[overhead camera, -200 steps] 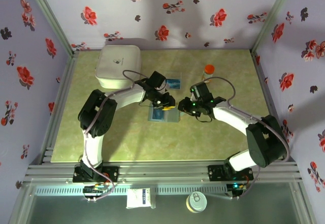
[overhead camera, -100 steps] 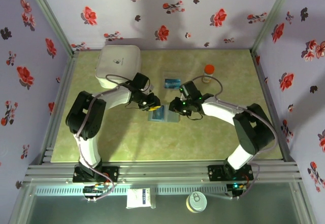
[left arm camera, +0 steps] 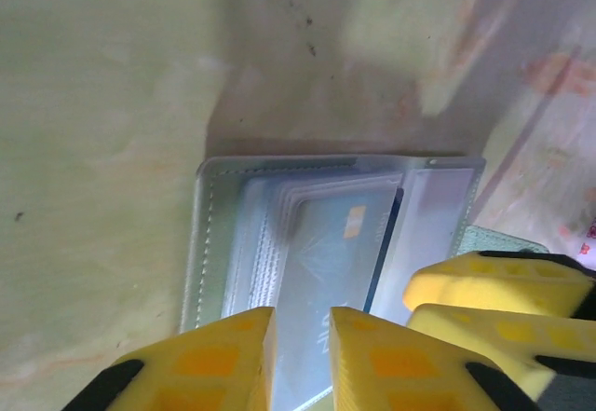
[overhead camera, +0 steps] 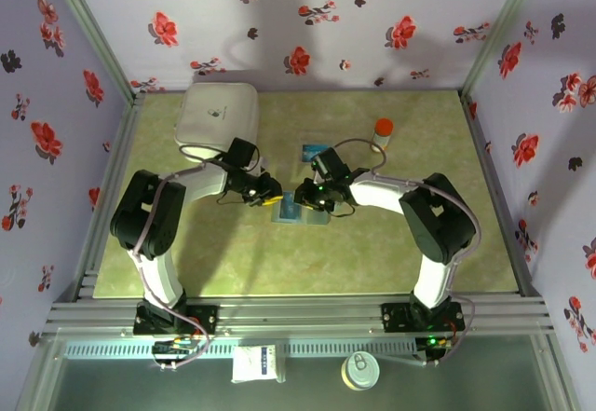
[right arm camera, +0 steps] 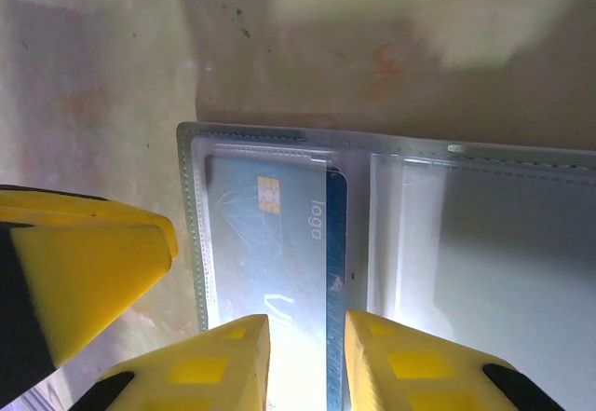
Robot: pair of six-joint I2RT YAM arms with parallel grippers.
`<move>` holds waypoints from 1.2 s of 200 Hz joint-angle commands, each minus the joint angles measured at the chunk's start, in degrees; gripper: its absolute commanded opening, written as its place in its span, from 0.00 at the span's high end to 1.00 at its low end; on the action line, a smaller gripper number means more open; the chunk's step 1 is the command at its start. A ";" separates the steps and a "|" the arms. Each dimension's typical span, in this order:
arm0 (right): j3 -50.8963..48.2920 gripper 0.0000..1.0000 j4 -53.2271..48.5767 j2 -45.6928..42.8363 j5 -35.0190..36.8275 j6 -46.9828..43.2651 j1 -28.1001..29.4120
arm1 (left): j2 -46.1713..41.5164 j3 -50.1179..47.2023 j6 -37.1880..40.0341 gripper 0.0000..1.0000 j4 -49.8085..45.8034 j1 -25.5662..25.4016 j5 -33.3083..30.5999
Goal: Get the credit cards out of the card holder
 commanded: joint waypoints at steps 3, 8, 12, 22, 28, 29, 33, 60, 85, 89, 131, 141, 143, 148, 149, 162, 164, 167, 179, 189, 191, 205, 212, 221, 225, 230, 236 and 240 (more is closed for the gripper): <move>1.59 0.72 1.53 1.18 -1.46 1.47 0.10 | 1.92 -0.63 1.01 0.81 0.82 0.00 1.92; 1.67 0.72 1.53 1.41 -1.61 1.43 0.10 | 1.95 -0.80 0.99 0.82 0.78 0.00 1.90; 1.70 0.72 1.57 1.52 -1.76 1.43 0.10 | 2.03 -0.92 1.06 0.82 0.73 -0.01 1.87; 1.55 0.73 1.91 1.66 -1.95 1.51 0.10 | 2.13 -1.20 1.08 0.83 0.77 0.00 1.82; 1.52 0.73 2.00 1.79 -1.96 1.51 0.10 | 2.28 -1.29 1.13 0.84 0.64 0.00 1.71; 1.56 0.73 2.03 1.80 -1.98 1.47 0.10 | 2.27 -1.29 1.19 0.84 0.60 0.04 1.76; 1.53 0.74 2.03 1.89 -2.05 1.51 0.10 | 2.40 -1.36 1.18 0.85 0.51 0.00 1.73; 1.41 0.74 2.42 2.09 -2.38 1.60 0.10 | 2.66 -1.82 1.69 0.87 -0.21 -0.04 1.13; 1.07 0.79 2.94 2.16 -2.70 1.60 0.10 | 3.23 -1.87 2.11 0.88 -0.72 0.00 0.50; 1.03 0.79 2.81 2.25 -2.77 1.60 0.10 | 3.22 -1.90 2.12 0.89 -0.70 0.03 0.45; 1.28 0.78 1.78 3.31 -2.11 1.09 0.10 | 3.33 -1.65 2.13 0.89 -1.05 0.05 -0.05; 1.45 0.78 0.99 3.39 -1.68 0.78 0.10 | 2.99 -1.73 2.06 0.89 -1.18 -0.02 -0.19; 1.45 0.78 0.94 3.43 -1.65 0.74 0.10 | 2.93 -1.73 2.05 0.89 -1.15 -0.03 -0.21; 1.37 0.77 0.67 3.32 -1.48 0.62 0.10 | 2.81 -1.73 2.04 0.89 -1.12 0.00 -0.31; 1.40 0.77 0.62 3.31 -1.39 0.58 0.10 | 2.80 -1.73 2.04 0.90 -1.12 0.05 -0.35; 1.34 0.77 -0.39 3.28 -0.49 0.11 0.10 | 2.87 -1.60 2.10 0.90 -1.17 0.01 -0.46; 1.40 0.77 -0.55 3.22 -0.39 0.00 0.15 | 2.88 -1.57 2.06 0.89 -1.22 0.00 -0.47; 1.40 0.77 -0.86 3.22 -0.14 -0.10 0.11 | 2.95 -1.51 2.09 0.89 -1.29 0.00 -0.48; 1.51 0.76 -2.05 2.77 0.82 -0.56 0.10 | 2.70 -1.47 2.13 0.90 -1.47 0.00 -0.48; 1.42 0.76 -2.80 2.19 1.66 -0.90 0.10 | 2.37 -1.55 2.07 0.90 -1.45 0.05 -0.51; 1.43 0.76 -2.95 2.09 1.76 -0.98 0.10 | 2.26 -1.55 2.12 0.90 -1.46 0.01 -0.49; 1.42 0.76 -3.88 1.13 2.70 -1.52 0.10 | 2.17 -1.47 2.13 0.90 -1.43 0.03 -0.74; 1.42 0.76 -4.38 0.82 3.09 -1.80 0.10 | 2.26 -1.34 2.18 0.90 -1.51 -0.07 -0.70; 1.43 0.75 -4.75 0.44 3.35 -1.99 0.11 | 2.22 -1.27 2.17 0.90 -1.67 0.04 -0.74; 1.43 0.75 -4.77 0.40 3.36 -2.03 0.10 | 2.07 -1.26 2.07 0.90 -1.60 0.01 -0.71; 1.51 0.75 -4.68 0.15 3.33 -2.13 0.10 | 1.94 -1.26 2.04 0.90 -1.56 0.00 -0.73; 1.35 0.75 -4.64 -0.17 3.25 -2.02 0.11 | 1.79 -1.21 1.95 0.90 -1.54 0.05 -0.76; 1.32 0.75 -4.46 -0.30 3.12 -2.06 0.10 | 1.58 -1.21 1.92 0.90 -1.55 0.06 -0.77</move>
